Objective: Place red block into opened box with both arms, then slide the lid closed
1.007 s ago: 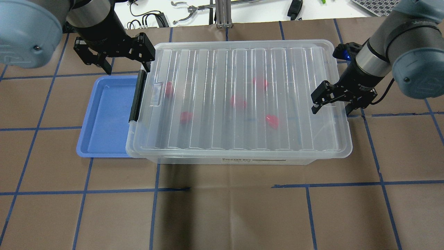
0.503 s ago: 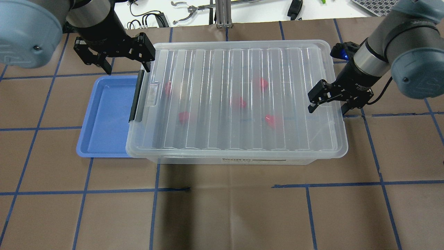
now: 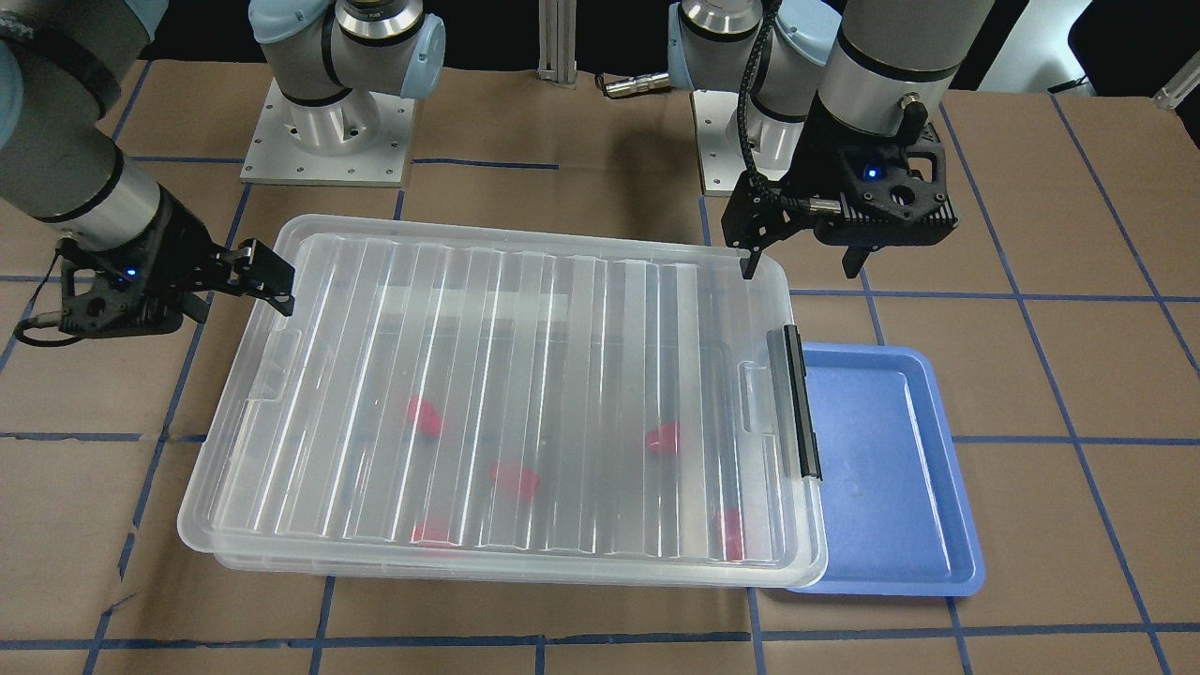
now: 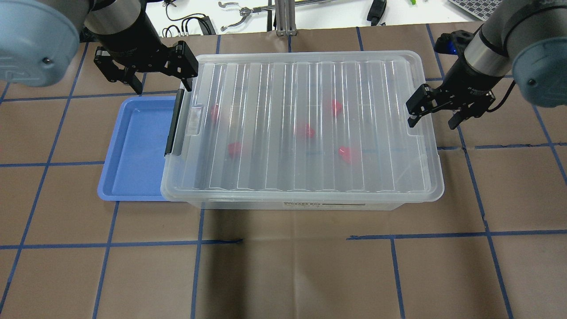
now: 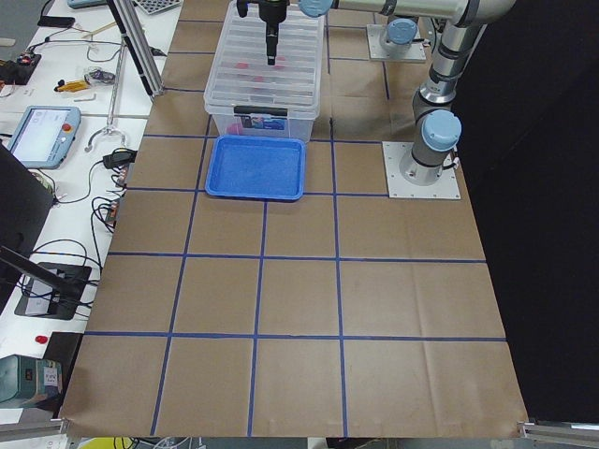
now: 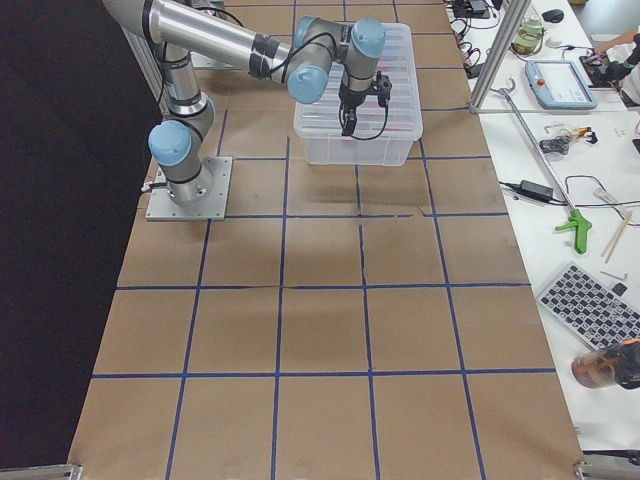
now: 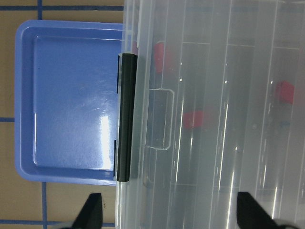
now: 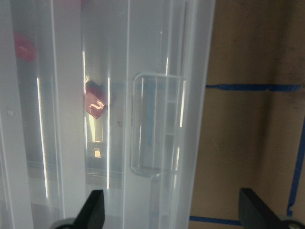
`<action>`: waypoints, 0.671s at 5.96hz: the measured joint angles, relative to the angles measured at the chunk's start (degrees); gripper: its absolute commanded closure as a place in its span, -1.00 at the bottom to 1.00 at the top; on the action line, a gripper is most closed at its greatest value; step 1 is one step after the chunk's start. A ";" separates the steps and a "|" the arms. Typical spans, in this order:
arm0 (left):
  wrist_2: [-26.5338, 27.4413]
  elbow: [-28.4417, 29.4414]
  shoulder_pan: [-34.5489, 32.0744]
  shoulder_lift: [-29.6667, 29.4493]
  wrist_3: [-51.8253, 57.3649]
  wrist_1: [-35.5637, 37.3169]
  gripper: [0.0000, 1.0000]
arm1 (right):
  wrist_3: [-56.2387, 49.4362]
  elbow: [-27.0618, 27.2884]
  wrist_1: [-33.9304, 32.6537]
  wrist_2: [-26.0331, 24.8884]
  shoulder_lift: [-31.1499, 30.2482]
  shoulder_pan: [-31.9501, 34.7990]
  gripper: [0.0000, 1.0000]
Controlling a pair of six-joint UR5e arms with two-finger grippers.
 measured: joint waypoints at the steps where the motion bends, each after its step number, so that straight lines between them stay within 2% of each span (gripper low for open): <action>1: 0.03 0.08 0.00 0.04 0.00 0.02 -0.97 | 1.94 -4.56 3.31 -1.30 0.16 0.09 -1.00; 2: 0.10 0.08 -0.02 0.06 0.00 0.02 -0.97 | 5.60 -8.43 6.40 -1.71 0.44 0.47 -1.00; 4: 0.15 0.02 -0.08 0.06 0.00 0.06 -0.97 | 14.08 -13.07 8.54 -2.01 1.18 4.63 -1.00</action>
